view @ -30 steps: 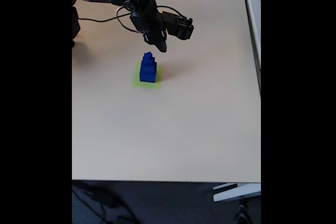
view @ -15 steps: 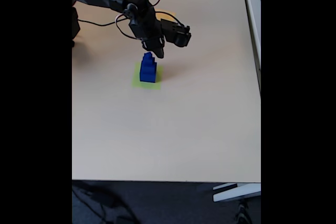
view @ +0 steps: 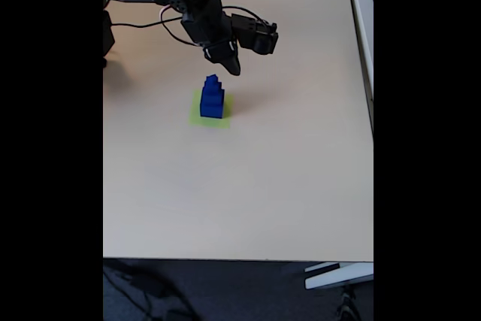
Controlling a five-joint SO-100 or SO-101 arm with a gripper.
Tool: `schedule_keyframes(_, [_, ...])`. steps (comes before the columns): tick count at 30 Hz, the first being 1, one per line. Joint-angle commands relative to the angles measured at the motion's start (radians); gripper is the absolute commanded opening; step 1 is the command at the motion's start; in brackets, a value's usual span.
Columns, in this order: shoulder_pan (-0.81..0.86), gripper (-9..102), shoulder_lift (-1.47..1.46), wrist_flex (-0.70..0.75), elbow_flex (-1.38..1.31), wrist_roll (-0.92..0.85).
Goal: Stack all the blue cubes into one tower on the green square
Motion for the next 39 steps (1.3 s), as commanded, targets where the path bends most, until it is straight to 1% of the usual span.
schedule_keyframes(1, [-0.003,0,0.055,0.005,-0.002,0.018])
schedule_keyframes(9, [0.0,0,0.067,0.026,0.04,0.0])
schedule_keyframes(20, [0.021,0,0.063,0.064,0.014,-0.025])
schedule_keyframes(39, [0.046,0,0.06,0.064,0.025,-0.063])
